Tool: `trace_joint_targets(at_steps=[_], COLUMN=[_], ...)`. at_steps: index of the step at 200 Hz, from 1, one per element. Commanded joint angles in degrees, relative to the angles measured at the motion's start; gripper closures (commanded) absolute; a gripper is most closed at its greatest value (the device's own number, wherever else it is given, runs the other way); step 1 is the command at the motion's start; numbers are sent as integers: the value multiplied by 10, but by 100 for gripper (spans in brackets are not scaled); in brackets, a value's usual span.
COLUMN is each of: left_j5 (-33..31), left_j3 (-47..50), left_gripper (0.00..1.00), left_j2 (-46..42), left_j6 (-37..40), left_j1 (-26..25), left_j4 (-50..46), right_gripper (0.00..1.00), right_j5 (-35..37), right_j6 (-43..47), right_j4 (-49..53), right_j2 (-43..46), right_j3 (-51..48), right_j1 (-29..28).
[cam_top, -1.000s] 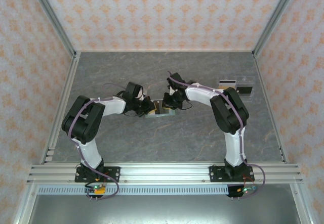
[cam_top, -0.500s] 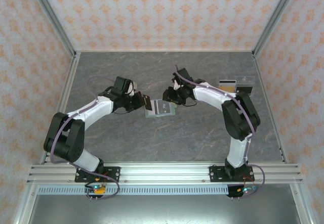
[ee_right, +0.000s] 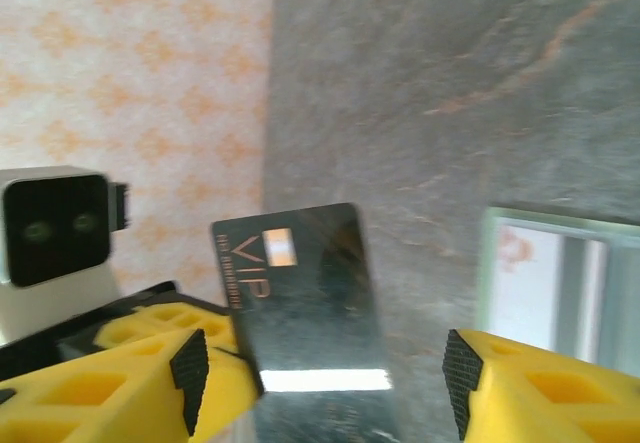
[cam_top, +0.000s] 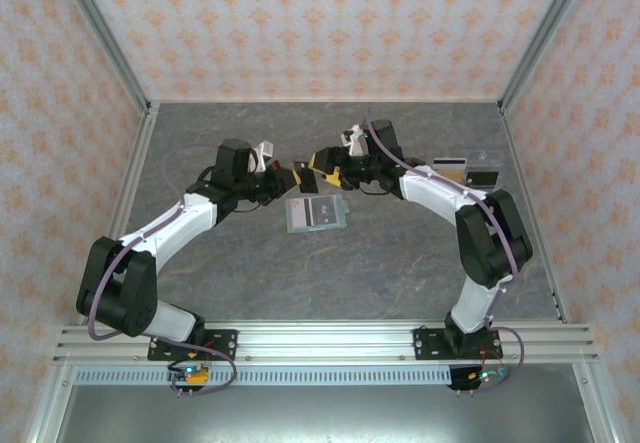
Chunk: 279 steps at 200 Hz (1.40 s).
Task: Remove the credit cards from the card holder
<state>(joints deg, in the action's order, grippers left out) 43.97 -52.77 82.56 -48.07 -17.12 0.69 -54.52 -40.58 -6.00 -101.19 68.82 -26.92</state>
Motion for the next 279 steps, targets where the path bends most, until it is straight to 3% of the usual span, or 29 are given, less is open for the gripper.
trace_joint_targets(at_steps=[1,38,71,109,128,141,175,230,279], left_j5=[45,49,47,26,-35,-97,-191,-296,-374], left_j3=[-9,-10,-6,-19,-44,-62,-79,-80,-91], left_gripper=[100,100,100,100,71,51,20,0,0], left_j2=[7,8,10,13,10,11,15,0,-12], left_j6=[-61,-71,-72,-53,-1,32,80,129,171], left_j1=[4,6,9,11,11,11,12,22,36], left_j4=[92,97,94,42,-68,-144,-225,-282,-329], right_gripper=[38,45,63,92,100,100,100,100,100], right_j5=[-70,-76,-74,-48,6,50,242,479,638], right_j6=[-71,-91,-96,-70,-18,17,99,84,9], right_j4=[-120,-148,-151,-109,-28,31,225,367,444], right_j2=[-17,-17,-11,2,24,39,79,140,133], right_j3=[-15,-22,-27,-37,-36,-32,5,8,25], right_j1=[1,4,9,21,34,49,91,188,259])
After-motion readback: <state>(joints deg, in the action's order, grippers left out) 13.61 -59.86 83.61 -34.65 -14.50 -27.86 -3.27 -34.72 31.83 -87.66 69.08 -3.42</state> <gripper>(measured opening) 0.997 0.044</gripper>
